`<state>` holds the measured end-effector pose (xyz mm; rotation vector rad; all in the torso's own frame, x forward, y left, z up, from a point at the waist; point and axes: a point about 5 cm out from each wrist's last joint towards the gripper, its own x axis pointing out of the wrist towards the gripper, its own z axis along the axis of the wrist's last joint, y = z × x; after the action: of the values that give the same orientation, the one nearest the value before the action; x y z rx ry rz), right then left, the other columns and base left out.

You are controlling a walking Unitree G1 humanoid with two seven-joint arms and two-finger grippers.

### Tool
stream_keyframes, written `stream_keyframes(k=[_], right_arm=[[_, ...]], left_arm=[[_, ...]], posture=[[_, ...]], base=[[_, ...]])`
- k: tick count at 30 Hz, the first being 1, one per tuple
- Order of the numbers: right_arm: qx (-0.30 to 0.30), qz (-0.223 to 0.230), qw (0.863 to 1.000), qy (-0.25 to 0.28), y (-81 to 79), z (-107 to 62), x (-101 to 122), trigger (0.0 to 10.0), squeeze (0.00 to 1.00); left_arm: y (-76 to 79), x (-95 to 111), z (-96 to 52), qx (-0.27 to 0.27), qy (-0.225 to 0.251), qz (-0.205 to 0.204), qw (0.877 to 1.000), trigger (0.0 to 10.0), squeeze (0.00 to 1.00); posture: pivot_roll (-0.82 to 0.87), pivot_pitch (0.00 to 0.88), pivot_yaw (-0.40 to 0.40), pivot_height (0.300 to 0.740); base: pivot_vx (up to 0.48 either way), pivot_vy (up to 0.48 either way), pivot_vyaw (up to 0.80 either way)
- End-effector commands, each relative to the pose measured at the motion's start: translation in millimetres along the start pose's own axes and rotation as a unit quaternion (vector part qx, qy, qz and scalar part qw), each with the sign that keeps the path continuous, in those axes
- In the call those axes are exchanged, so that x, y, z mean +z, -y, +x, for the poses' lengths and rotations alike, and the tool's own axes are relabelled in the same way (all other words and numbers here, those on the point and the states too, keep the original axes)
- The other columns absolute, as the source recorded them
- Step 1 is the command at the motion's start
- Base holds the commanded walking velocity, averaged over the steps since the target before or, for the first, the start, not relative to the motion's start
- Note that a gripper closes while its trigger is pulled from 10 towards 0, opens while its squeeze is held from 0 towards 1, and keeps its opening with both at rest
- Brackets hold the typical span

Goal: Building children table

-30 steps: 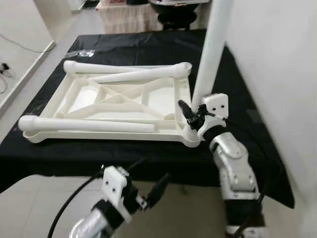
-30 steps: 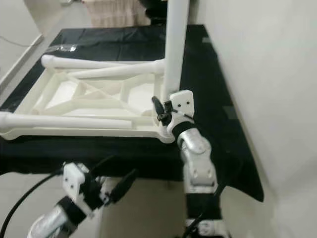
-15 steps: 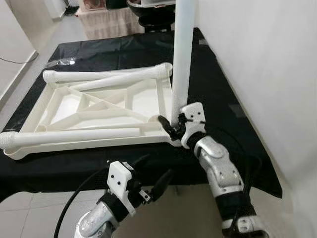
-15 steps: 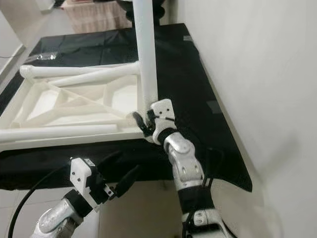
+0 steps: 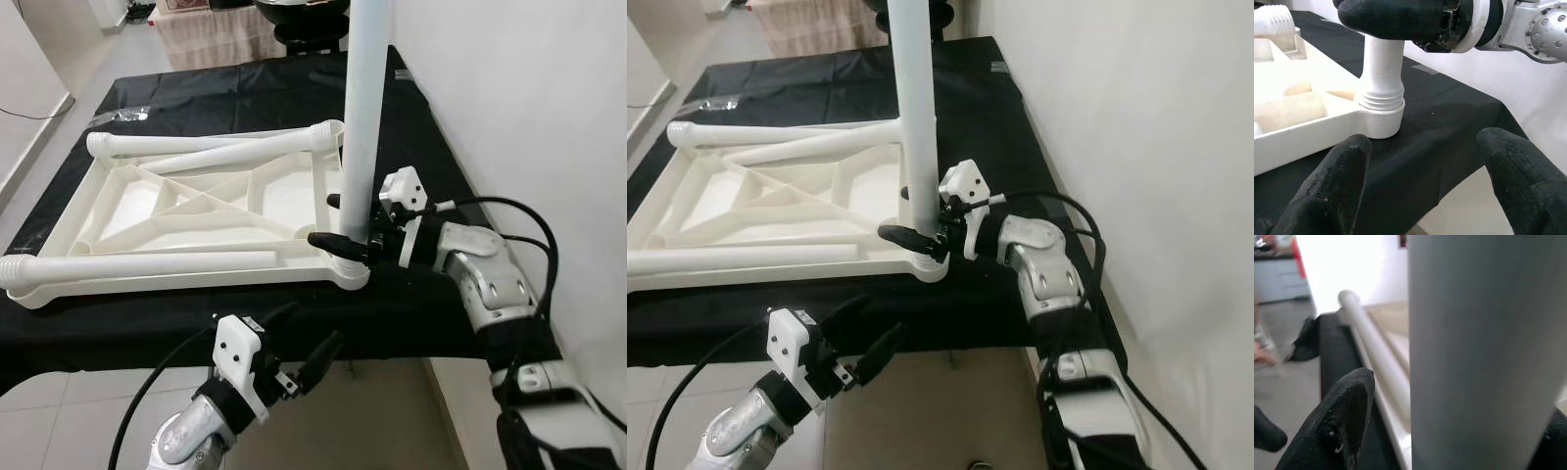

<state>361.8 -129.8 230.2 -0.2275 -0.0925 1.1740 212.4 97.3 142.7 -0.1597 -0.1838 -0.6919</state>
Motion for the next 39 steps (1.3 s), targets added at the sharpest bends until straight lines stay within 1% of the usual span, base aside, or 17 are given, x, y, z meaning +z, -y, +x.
stream_keyframes(k=[1, 2, 3, 5, 6, 16, 21, 23, 24, 26, 28, 29, 30, 31, 32, 37, 39], right_arm=[[0.029, 0.019, 0.999, -0.006, -0.1, 6.9, -6, 10.0, 0.0], [0.029, 0.024, 0.999, -0.004, 1.3, 7.1, -6, 10.0, 0.0], [0.034, 0.032, 0.999, -0.005, 2.9, 7.3, -7, 8.5, 0.0], [0.039, 0.035, 0.999, -0.007, 3.7, 7.2, -8, 8.5, 0.0], [0.044, 0.038, 0.998, -0.009, 4.3, 7.0, -9, 0.0, 0.0], [0.038, 0.04, 0.998, 0.002, 10.6, 3.4, -10, 0.0, 0.0], [-0.034, 0.013, 0.999, 0.007, 14.2, -4.1, -13, 0.0, 0.0], [-0.111, -0.003, 0.994, -0.008, 6.0, -6.8, -24, 0.0, 0.0], [-0.111, -0.003, 0.994, -0.008, 6.0, -6.8, -24, 0.0, 0.0], [-0.23, 0.019, 0.973, -0.027, -8.2, -4.7, -40, 0.0, 0.0], [-0.409, 0.027, 0.905, -0.112, -44.5, -11.8, -70, 0.0, 0.0], [-0.409, 0.027, 0.905, -0.112, -44.5, -11.8, -70, 0.0, 0.0], [-0.415, 0.03, 0.902, -0.119, -63.5, -4.7, -76, 0.0, 0.0], [-0.415, 0.03, 0.902, -0.119, -63.5, -4.7, -76, 0.0, 0.0], [-0.41, 0.034, 0.904, -0.117, -75.4, 1.3, -78, 0.0, 0.0], [-0.375, 0.032, 0.921, -0.095, -63.8, 14.9, -75, 0.0, 0.0], [-0.375, 0.032, 0.921, -0.095, -63.8, 14.9, -75, 0.0, 0.0]], left_arm=[[2.8, -2, -3.6, 0.003, -0.002, -0.005, 1.0, 10.0, 0.0], [3.2, -2, -3.8, 0.003, -0.002, -0.005, 1.0, 10.0, 0.0], [3.6, -2, -4.2, 0.003, -0.003, -0.005, 1.0, 10.0, 0.0], [3.8, -2, -4.4, 0.003, -0.003, -0.005, 1.0, 10.0, 0.0], [4.3, -2, -4.8, 0.003, -0.003, -0.006, 1.0, 10.0, 0.0], [4.5, -1, -6.1, 0.006, -0.003, -0.007, 1.0, 10.0, 0.0], [3.7, -1, -5.7, 0.006, -0.002, -0.008, 1.0, 10.0, 0.0], [2.7, 0, -6.1, 0.007, -0.001, -0.007, 1.0, 10.0, 0.0], [2.7, 0, -6.1, 0.007, -0.001, -0.007, 1.0, 10.0, 0.0], [1.4, 1, -6.4, 0.008, 0.0, -0.007, 1.0, 10.0, 0.0], [-0.8, 1, -6.1, 0.009, 0.001, -0.005, 1.0, 10.0, 0.0], [-0.8, 1, -6.1, 0.009, 0.001, -0.005, 1.0, 10.0, 0.0], [-2.2, 1, -5.0, 0.008, 0.001, -0.004, 1.0, 10.0, 0.0], [-2.2, 1, -5.0, 0.008, 0.001, -0.004, 1.0, 10.0, 0.0], [-3.1, 1, -4.1, 0.008, 0.001, -0.003, 1.0, 10.0, 0.0], [-4.5, -1, -1.0, 0.008, 0.001, -0.004, 1.0, 10.0, 0.0], [-4.5, -1, -1.0, 0.008, 0.001, -0.004, 1.0, 10.0, 0.0]], posture=[[0.06, 0.192, 0.052, 0.74], [0.06, 0.194, 0.053, 0.74], [0.06, 0.198, 0.053, 0.74], [0.06, 0.198, 0.053, 0.74], [0.07, 0.201, 0.052, 0.74], [0.07, 0.207, 0.05, 0.74], [0.05, 0.207, 0.047, 0.74], [0.04, 0.211, 0.04, 0.74], [0.04, 0.211, 0.04, 0.74], [0.03, 0.214, 0.036, 0.74], [0.01, 0.217, 0.04, 0.74], [0.01, 0.217, 0.04, 0.74], [0.01, 0.212, 0.049, 0.74], [0.01, 0.212, 0.049, 0.74], [0.01, 0.212, 0.049, 0.74], [0.02, 0.182, 0.041, 0.74], [0.02, 0.182, 0.041, 0.74]], base=[[0.0, 0.0, 0.0], [0.0, 0.0, 0.0], [0.0, 0.0, 0.0], [0.0, 0.0, 0.0], [0.0, 0.0, 0.0], [0.0, 0.0, 0.0], [0.0, 0.0, 0.0], [0.0, 0.0, 0.0], [0.0, 0.0, 0.0], [0.0, 0.0, 0.0], [0.0, 0.0, 0.0], [0.0, 0.0, 0.0], [0.0, 0.0, 0.0], [0.0, 0.0, 0.0], [0.0, 0.0, 0.0], [0.0, 0.0, 0.0], [0.0, 0.0, 0.0]])
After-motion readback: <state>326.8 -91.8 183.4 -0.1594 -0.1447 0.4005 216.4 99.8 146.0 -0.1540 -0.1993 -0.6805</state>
